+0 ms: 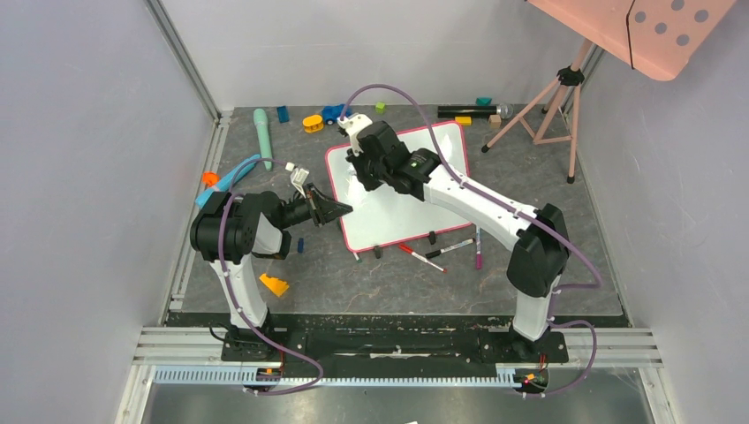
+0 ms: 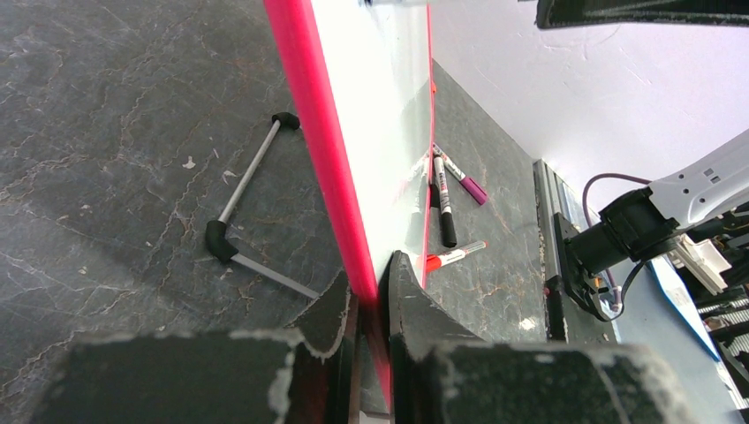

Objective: Write a sentence on the whiteboard
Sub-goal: Write a sentence on the whiteboard, then close the whiteboard marker at the center of the board.

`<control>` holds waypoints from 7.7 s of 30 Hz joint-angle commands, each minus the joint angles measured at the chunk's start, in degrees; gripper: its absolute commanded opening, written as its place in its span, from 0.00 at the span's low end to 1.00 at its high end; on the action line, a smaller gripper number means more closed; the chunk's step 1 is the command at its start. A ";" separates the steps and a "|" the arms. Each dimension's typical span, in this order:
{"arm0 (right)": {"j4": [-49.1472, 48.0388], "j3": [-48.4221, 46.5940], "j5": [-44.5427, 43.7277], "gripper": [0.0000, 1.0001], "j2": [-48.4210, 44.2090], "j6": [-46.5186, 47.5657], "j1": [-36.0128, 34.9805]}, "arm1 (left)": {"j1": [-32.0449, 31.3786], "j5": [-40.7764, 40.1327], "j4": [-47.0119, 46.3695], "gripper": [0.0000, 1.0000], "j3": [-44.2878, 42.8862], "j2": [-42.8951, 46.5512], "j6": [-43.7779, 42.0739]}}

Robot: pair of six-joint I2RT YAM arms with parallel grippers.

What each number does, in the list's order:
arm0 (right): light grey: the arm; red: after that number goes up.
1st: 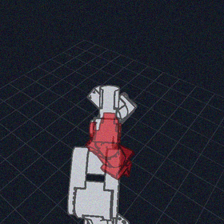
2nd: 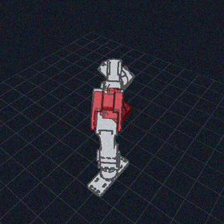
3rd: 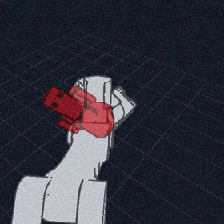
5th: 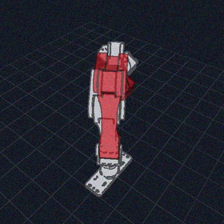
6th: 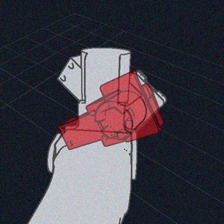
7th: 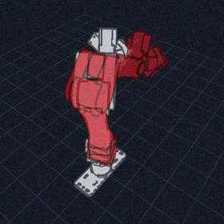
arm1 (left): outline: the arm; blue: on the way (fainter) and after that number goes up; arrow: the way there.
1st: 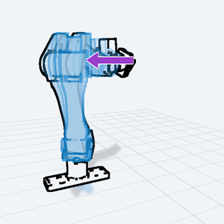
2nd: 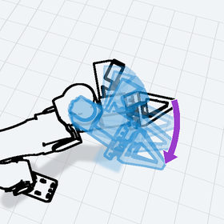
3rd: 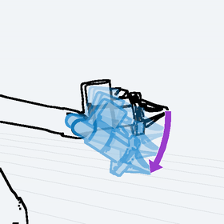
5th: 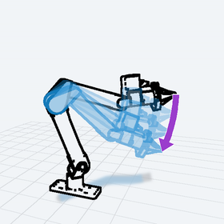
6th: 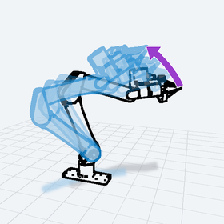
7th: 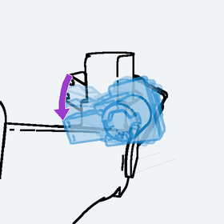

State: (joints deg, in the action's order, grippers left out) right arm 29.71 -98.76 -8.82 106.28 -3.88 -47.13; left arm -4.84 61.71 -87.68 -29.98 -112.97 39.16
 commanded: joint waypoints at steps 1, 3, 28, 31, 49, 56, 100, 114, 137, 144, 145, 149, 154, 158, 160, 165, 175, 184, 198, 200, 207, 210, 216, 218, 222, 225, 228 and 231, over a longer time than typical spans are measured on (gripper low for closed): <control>0.81 -1.18 0.90 0.00 2.77 0.39 0.76 | 0.27 -3.05 -1.53 0.04 1.70 -3.61 -15.87; 0.37 -1.36 1.70 0.00 2.75 0.19 0.81 | 0.27 -3.09 -1.53 0.04 1.68 -3.66 -15.87; -6.69 4.50 5.27 0.00 -6.73 -1.98 5.56 | 0.26 -3.27 -1.53 0.04 1.68 -3.60 -15.87; -2.37 0.98 4.28 0.00 -4.95 -2.97 5.56 | 0.25 -3.18 -1.53 0.04 1.68 -3.60 -15.87; -1.93 -1.04 6.00 0.00 -3.11 -3.99 5.52 | 0.23 -3.18 -1.49 0.04 1.75 -3.64 -15.78; 2.39 -5.51 3.59 0.00 0.32 -4.90 5.43 | 0.25 -3.18 -1.53 0.04 1.64 -3.63 -15.85; 9.51 -5.94 -1.28 0.00 1.74 -4.63 5.54 | 0.27 -3.62 -1.53 0.04 1.85 -3.56 -15.95; 10.65 -10.54 -4.89 0.00 2.91 -5.35 6.97 | 0.27 -3.35 -1.53 0.05 1.85 -3.57 -16.04; -5.64 7.65 6.57 0.00 -13.66 -2.68 7.66 | 0.36 -0.39 -1.53 0.77 1.78 -2.39 -16.69; -6.84 9.94 7.20 0.00 -16.53 -1.60 7.85 | 0.31 -0.22 -1.53 1.00 1.98 -1.56 -16.95; -6.92 10.22 7.21 0.00 -16.90 -1.58 7.88 | 0.34 -0.59 -1.53 0.96 2.19 -1.16 -17.10; -7.08 10.83 6.96 0.00 -17.93 -1.48 8.09 | 0.35 -2.27 -1.53 0.99 3.58 0.96 -17.92; -7.16 12.00 6.53 0.00 -19.37 -1.21 8.45 | 0.06 -1.25 -1.53 1.00 5.74 5.00 -20.33; -7.16 12.87 6.92 0.00 -20.06 -1.13 8.64 | 0.01 0.76 -1.53 1.00 5.30 6.84 -19.64; -7.13 13.11 7.31 0.00 -20.47 -0.88 8.73 | -0.06 6.60 -1.54 1.00 3.73 7.01 -19.52; -8.75 13.68 7.30 0.00 -23.98 -0.34 8.89 | -0.26 0.94 -1.53 1.00 8.30 14.70 -20.29; -8.26 16.13 6.57 0.00 -31.57 -0.41 9.33 | 1.27 -28.23 51.57 1.00 6.97 51.84 -11.95; -4.92 12.04 4.99 0.00 -32.99 1.91 9.50 | 4.75 -73.77 116.37 1.00 -16.09 63.77 -2.67; -1.59 11.57 7.67 0.00 -33.59 -0.05 9.52 | -4.74 -68.77 127.90 0.76 -24.37 43.90 -16.30; -1.79 11.90 8.62 0.00 -33.59 -0.01 9.51 | -4.74 -67.71 127.69 0.71 -23.59 41.00 -17.45; -2.30 11.88 8.63 0.00 -33.50 0.03 9.49 | -4.74 -63.16 122.67 0.61 -19.86 32.09 -15.30; -2.26 12.51 8.64 0.00 -34.02 0.11 9.52 | -4.74 -62.71 120.08 0.61 -18.49 30.11 -15.04; -2.34 13.55 8.65 0.00 -34.93 0.38 9.52 | -4.74 -63.53 118.40 0.53 -19.62 22.13 -16.13; -2.23 13.50 8.43 0.00 -35.12 0.69 9.52 | -4.74 -63.22 117.94 0.48 -20.34 19.78 -16.22; -1.98 13.53 7.88 0.00 -35.26 0.99 9.52 | -4.65 -64.23 118.26 0.23 -21.18 17.09 -15.79; 0.02 12.73 8.64 0.00 -34.42 1.18 9.60 | -4.65 -63.22 117.86 0.02 -20.12 20.66 -16.20; 4.79 9.90 14.13 0.00 -31.40 0.14 10.36 | -5.41 -57.32 115.75 0.02 -19.25 29.23 -19.75; 8.51 5.95 21.33 0.00 -27.79 -1.43 11.26 | -7.51 -52.11 113.21 0.02 -20.01 37.87 -24.56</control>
State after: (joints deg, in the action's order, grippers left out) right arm 32.93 -87.29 3.38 74.48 -3.55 -36.91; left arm -10.00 1.41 31.16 -49.15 -86.39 21.98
